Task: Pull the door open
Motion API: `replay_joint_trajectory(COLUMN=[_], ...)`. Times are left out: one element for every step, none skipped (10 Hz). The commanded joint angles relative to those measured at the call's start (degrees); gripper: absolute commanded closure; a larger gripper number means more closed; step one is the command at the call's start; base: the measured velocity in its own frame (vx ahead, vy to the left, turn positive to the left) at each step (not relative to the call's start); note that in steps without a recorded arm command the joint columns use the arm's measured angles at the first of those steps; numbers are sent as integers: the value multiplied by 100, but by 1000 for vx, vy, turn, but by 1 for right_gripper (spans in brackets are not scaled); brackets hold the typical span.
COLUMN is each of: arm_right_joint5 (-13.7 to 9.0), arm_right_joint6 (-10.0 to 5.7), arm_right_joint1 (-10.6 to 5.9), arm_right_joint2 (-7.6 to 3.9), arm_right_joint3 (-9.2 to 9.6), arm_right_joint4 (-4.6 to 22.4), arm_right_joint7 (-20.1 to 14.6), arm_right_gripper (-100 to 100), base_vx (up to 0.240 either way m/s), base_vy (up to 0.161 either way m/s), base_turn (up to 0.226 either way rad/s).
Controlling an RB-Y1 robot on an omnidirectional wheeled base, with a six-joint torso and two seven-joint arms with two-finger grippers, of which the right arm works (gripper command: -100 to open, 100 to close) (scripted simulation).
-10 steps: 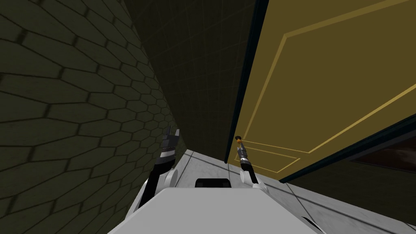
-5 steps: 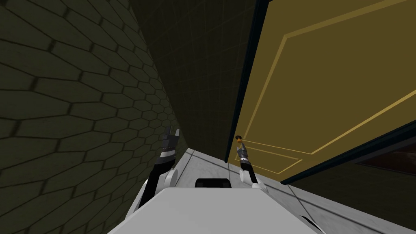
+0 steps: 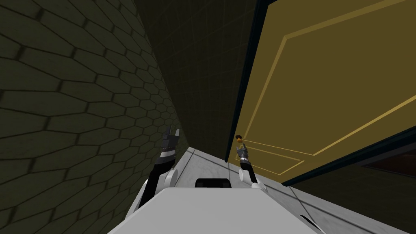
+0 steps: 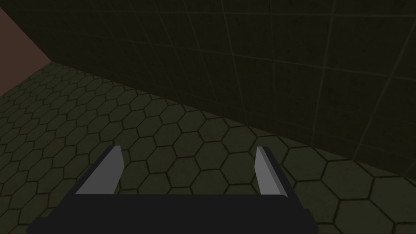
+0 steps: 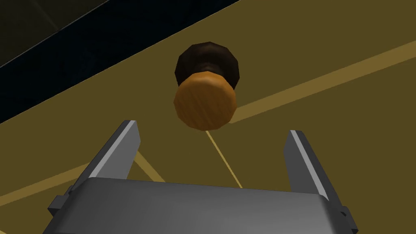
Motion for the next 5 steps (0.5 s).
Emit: replay_joint_trajectory(arm_right_joint5=[-131, -131, -239, -347, -347], arm_right_joint6=[6, 6, 11, 16, 16], arm_right_joint1=[-1, -1, -3, -5, -5], arm_right_joint2=[0, 0, 2, 4, 4], arm_right_joint3=[36, 36, 67, 97, 97], arm_right_joint4=[-11, -11, -20, -28, -28], arm_right_joint7=[-286, -325, -555, -701, -798], arm_right_gripper=[-100, -100, -100, -100, -100], base_vx=[-32, -27, -35, -50, -39], base_vy=[-18, -13, -13, -22, -17], base_turn=[49, 32, 62, 86, 30])
